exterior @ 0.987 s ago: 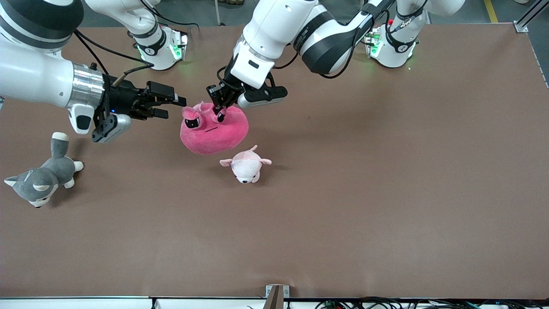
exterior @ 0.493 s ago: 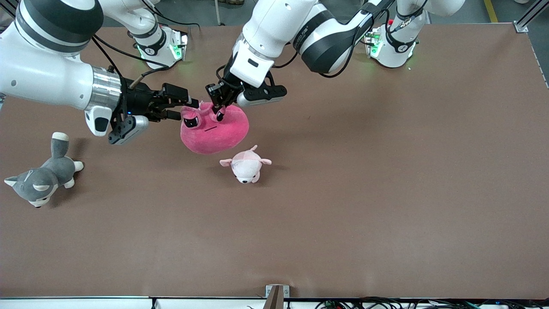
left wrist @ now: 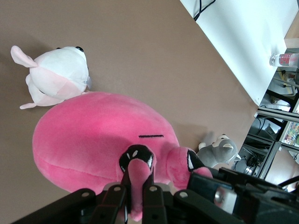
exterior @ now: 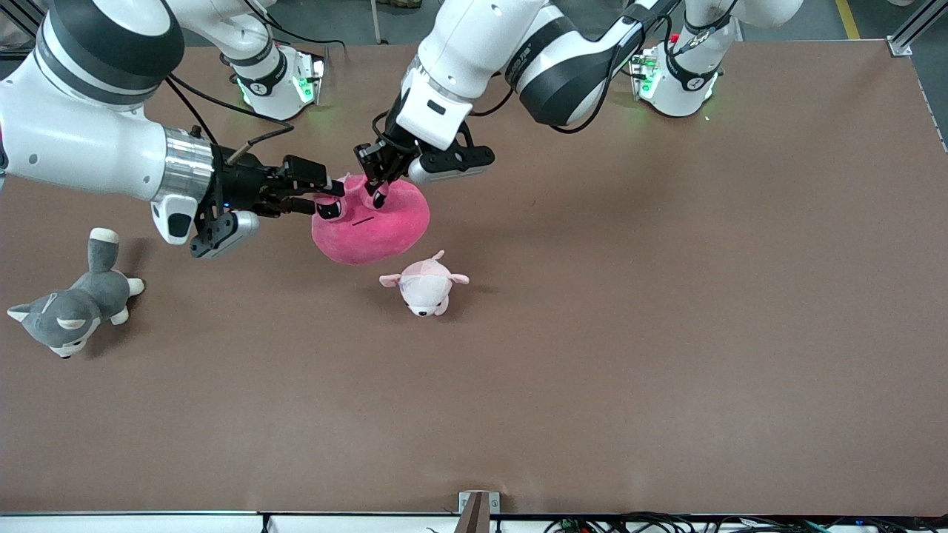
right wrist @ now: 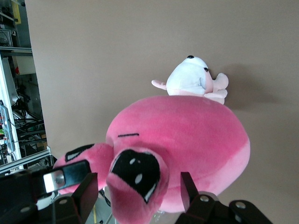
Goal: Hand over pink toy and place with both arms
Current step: 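Hold the pink toy with the left gripper while the right gripper grasps it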
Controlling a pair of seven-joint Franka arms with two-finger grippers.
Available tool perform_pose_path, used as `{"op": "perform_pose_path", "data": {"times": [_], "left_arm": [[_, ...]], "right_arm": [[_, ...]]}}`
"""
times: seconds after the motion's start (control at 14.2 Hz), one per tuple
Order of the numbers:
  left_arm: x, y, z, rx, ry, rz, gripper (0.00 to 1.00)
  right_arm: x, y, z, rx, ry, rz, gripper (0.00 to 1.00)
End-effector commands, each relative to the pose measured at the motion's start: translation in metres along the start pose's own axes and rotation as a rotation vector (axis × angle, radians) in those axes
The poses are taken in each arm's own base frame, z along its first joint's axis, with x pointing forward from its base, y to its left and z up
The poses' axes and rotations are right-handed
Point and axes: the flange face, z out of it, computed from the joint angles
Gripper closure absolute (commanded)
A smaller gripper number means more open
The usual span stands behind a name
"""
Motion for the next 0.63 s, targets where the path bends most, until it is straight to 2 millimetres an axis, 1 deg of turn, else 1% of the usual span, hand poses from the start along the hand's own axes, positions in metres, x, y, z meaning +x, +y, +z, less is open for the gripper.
{"op": "perform_pose_path", "data": {"times": [0.0, 0.07, 0.14, 0.28, 0.35, 0.49, 0.56], "left_arm": [[-0.0056, 0.0062, -0.0018, -0.019, -0.007, -0.015, 1.0], [-0.0058, 0.0065, -0.0028, -0.021, -0.007, -0.014, 1.0], [-0.0056, 0.0062, -0.0018, -0.019, -0.007, -0.015, 1.0], [-0.0054, 0.0058, -0.0007, -0.018, -0.008, -0.015, 1.0], [-0.0056, 0.0062, -0.0017, -0.019, -0.007, -0.015, 1.0], [-0.0059, 0.0065, -0.0028, -0.021, -0.007, -0.014, 1.0], [-0.0059, 0.0065, -0.0028, -0.021, -0.007, -0.014, 1.0]], "right_arm": [[0.0023, -0.0034, 0.0008, -0.009, 0.006, -0.014, 0.34], [0.0022, -0.0039, 0.0003, -0.009, 0.006, -0.015, 0.44], [0.0023, -0.0032, -0.0002, -0.009, 0.007, -0.015, 0.53], [0.0022, -0.0031, -0.0001, -0.01, 0.005, -0.015, 0.59], [0.0024, -0.0024, -0.0007, -0.01, 0.006, -0.014, 0.61], [0.0022, -0.0018, -0.0006, -0.016, 0.004, -0.017, 0.71], [0.0021, -0.0022, -0.001, -0.017, 0.004, -0.018, 0.78]]}}
